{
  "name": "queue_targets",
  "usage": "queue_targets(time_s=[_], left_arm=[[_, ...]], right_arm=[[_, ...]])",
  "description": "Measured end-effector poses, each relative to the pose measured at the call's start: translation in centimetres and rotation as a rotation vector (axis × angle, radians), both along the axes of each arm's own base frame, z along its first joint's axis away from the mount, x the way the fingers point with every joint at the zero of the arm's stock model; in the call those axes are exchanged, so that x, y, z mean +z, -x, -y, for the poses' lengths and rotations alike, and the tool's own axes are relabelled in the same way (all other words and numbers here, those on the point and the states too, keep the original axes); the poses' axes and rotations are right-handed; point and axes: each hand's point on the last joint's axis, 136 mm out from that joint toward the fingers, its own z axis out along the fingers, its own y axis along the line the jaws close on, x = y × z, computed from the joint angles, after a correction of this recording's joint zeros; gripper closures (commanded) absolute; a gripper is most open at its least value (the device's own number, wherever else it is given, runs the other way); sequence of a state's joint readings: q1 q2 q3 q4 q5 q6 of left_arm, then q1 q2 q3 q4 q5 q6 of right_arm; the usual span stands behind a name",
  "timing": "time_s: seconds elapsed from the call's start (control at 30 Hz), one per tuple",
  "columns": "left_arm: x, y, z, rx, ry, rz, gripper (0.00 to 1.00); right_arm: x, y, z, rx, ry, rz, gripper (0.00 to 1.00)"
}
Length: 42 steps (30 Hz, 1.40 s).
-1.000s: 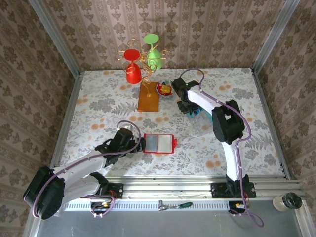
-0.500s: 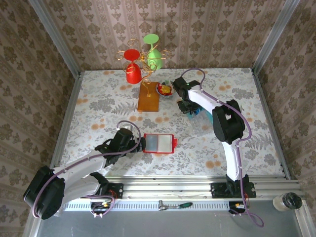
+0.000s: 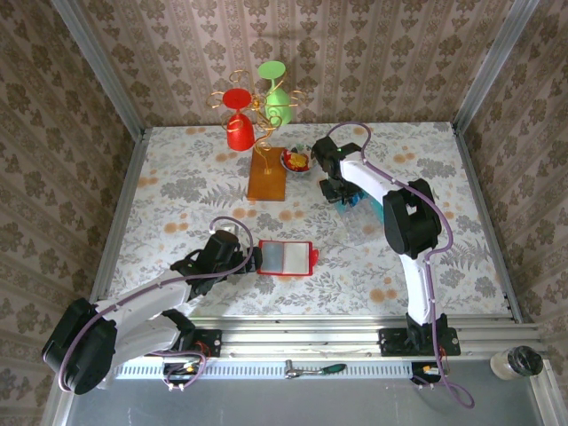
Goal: Put the credit cards into the card holder
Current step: Pick up the credit card from the storage box, then insert the credit card into the card slot.
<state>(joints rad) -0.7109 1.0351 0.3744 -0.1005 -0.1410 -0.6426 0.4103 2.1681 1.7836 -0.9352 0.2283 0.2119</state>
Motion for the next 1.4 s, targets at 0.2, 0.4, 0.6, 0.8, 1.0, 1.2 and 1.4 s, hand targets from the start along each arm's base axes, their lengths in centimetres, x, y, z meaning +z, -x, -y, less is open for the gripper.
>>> queue_targets(time_s=[0.2,0.4,0.6,0.8,1.0,1.2,1.4], left_arm=[[0.0,0.0,0.0,0.000,0.000,0.000,0.00],[0.1,0.0,0.1,-0.002,0.004,0.001,0.00],[0.4,-0.2,0.2,-0.002,0.009,0.006,0.00],[0.4,-0.2,0.2,-0.002,0.008,0.005,0.00],[0.3,-0.1,0.1,-0.004,-0.001,-0.001,0.00],[0.3,0.0,0.0,-0.004,-0.015,-0.006,0.00],[-0.1,0.0,-0.2,-0.003,-0.035,-0.020,0.00]], right_arm=[[0.1,0.0,-0.2,0.001,-0.014,-0.001,0.93],[0.5,-0.2,-0.6,0.004,-0.034,-0.001,0.98],[2.0,-0.1,-1.0,0.009,-0.077,0.014,1.00],[6.5,0.3,-2.2,0.027,-0.177,0.083,1.00],[11.4,3.1,-4.6,0.044,-0.391,0.177,1.00],[10.0,7.9,-8.3,0.016,-0.665,0.145,1.00],[5.4,12.8,-13.5,0.032,-0.781,0.045,1.00]])
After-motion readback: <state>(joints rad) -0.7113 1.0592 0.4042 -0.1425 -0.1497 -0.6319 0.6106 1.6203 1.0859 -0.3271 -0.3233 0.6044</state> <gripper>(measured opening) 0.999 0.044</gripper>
